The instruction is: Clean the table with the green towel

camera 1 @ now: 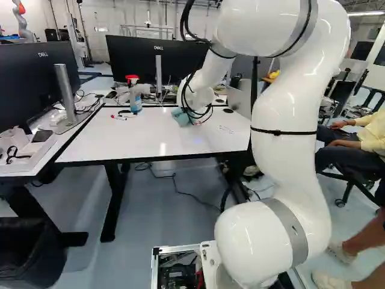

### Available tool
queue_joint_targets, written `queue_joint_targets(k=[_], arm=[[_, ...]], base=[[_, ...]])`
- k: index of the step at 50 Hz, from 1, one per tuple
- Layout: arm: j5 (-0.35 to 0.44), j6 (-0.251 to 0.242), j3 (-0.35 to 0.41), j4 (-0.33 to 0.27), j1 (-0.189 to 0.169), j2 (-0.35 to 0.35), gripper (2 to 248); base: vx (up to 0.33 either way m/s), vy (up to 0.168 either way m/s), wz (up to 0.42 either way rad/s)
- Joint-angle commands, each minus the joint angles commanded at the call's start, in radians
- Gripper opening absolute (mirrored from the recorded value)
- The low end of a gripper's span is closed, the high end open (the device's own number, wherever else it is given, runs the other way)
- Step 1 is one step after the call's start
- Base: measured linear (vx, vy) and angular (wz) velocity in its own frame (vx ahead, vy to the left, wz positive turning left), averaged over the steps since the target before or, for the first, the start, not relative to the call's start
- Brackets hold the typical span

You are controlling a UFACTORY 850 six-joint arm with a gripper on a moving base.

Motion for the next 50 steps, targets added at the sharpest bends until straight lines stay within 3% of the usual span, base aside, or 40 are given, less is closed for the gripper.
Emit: queue_joint_targets(k=[10,30,50], arm=[[0.025,0.000,-0.031,0.000,-0.023,-0.044,40],[0.025,0.000,-0.033,0.000,-0.023,-0.054,40],[-0.035,0.000,-0.033,0.000,-0.023,-0.054,40]], base=[[0.000,0.000,0.000],[0.000,0.000,0.000],[0.000,0.000,0.000]])
